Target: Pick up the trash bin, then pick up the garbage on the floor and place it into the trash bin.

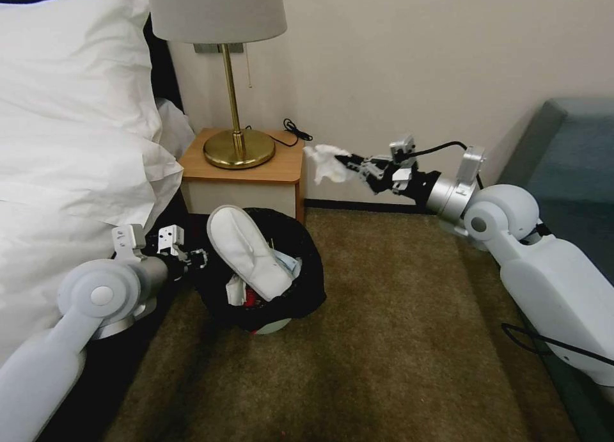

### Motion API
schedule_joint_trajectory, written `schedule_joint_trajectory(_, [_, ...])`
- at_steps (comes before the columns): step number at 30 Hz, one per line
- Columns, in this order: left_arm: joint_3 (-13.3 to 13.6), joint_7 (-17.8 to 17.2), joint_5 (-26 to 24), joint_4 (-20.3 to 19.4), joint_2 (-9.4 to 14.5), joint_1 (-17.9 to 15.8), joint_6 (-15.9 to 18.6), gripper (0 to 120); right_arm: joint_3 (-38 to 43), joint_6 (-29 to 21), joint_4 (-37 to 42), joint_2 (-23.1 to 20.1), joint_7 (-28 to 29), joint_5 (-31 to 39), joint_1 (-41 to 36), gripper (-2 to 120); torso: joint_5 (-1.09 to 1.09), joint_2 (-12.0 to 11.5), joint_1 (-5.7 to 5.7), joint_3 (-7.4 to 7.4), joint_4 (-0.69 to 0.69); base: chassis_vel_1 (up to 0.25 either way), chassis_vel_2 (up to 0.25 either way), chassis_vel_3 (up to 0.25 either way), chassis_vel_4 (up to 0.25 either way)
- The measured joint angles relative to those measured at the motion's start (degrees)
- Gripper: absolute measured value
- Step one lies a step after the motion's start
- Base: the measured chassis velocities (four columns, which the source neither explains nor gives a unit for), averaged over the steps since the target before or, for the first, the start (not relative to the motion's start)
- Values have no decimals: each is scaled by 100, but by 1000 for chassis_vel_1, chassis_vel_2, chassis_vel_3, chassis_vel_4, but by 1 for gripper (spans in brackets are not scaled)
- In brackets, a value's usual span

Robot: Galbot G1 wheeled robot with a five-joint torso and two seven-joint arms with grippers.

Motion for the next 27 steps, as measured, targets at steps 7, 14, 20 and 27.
schedule_joint_trajectory(7, [97, -30, 27, 33, -136, -63, 0, 3, -494, -144, 304, -187, -54, 12, 20, 0, 0, 0, 0, 0, -1, 0, 0, 0, 0])
schedule_joint_trajectory(14, [105, -31, 43, 47, -212, -88, 0, 3, -955, -168, 414, -78, -14, -88, 38, 0, 0, 0, 0, 0, 0, 0, 0, 0, 0])
schedule_joint_trajectory(20, [91, -33, 41, 21, -220, -88, 0, 3, -1120, -162, 352, 32, -85, -392, 58, 0, 0, 0, 0, 0, 0, 0, 0, 0, 0])
schedule_joint_trajectory(27, [20, -15, 41, 18, -213, -62, 0, 3, -1207, -129, 319, 107, -142, -715, 41, 25, 0, 0, 0, 0, 0, 0, 0, 0, 0])
